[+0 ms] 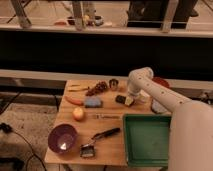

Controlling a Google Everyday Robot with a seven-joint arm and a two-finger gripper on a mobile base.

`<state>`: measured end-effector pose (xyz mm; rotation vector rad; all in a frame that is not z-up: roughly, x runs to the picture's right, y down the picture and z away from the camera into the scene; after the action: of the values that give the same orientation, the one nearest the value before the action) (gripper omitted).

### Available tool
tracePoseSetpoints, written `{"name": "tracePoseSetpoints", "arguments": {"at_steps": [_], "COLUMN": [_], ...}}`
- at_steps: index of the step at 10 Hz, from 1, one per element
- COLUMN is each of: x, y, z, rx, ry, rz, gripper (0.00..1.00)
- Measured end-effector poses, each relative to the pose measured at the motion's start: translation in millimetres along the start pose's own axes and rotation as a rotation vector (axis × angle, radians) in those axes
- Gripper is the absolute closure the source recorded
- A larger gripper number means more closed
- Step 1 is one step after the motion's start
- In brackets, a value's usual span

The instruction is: Wipe table surface with eraser

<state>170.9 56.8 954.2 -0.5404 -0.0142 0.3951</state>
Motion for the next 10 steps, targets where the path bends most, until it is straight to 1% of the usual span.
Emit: {"name": "tracePoseSetpoints", "arguments": {"at_steps": [1,3,7,9,10], "x": [0.3,-10.1,-39.1,-47.5,-45.2], "y": [-3.3,-2.9,10.0,19.6,24.5], "z": [-0.4,0.7,10.2,10.5,9.6], "rx": [0.000,-0.002,-0.028,-0.042,-0.045], "ry": [0.003,-0.010,-0.049,-0.066,-0.069], "rz": [-0.004,-0.025,-0.070,-0.083,-0.078], "gripper": [1.00,1.00,1.00,1.00,1.00]}}
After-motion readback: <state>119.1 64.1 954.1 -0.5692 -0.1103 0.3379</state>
